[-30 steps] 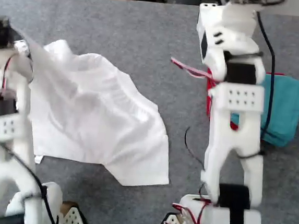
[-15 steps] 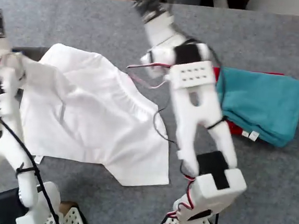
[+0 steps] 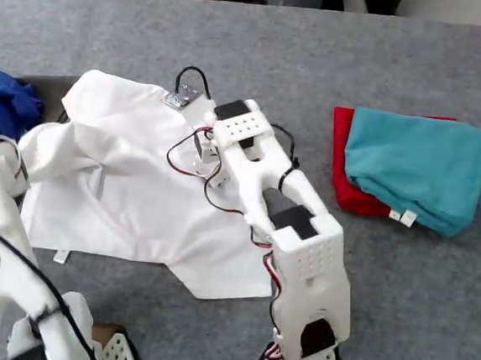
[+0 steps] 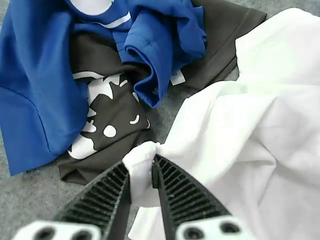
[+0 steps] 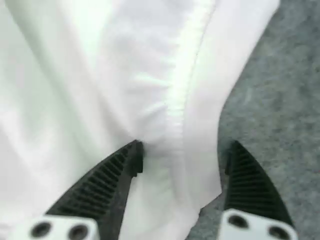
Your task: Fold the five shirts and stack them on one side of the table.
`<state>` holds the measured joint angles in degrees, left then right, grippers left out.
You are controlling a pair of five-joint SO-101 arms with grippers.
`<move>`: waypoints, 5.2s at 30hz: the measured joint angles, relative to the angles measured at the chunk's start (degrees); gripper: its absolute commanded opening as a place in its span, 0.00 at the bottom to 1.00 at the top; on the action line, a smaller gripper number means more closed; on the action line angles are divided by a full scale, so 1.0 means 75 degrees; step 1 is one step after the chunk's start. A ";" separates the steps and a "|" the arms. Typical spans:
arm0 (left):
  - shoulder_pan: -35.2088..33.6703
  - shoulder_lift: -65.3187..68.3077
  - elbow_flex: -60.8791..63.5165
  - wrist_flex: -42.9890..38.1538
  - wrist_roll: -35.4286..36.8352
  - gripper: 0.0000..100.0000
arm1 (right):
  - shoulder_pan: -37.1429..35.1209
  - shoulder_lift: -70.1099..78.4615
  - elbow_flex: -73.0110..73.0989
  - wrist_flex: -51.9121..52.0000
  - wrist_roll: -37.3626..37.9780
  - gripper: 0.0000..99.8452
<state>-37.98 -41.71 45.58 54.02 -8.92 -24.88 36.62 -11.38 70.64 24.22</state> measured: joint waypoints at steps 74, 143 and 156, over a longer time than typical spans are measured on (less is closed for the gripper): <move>0.0211 -0.2579 -0.0211 0.2708 -0.1125 0.03 | 0.0973 -0.0117 0.0059 0.1664 0.1219 0.01; 0.0234 -0.2579 0.0141 0.2415 -0.1125 0.03 | -0.0270 0.4724 -0.8615 0.3599 0.0645 0.02; 0.0234 -0.2579 -0.0340 0.2415 -0.1078 0.03 | -0.0035 0.4525 -1.0163 0.4009 0.0000 0.01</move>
<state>-36.22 -61.05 43.03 72.13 -17.01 -25.14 70.55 -87.60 100.70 24.22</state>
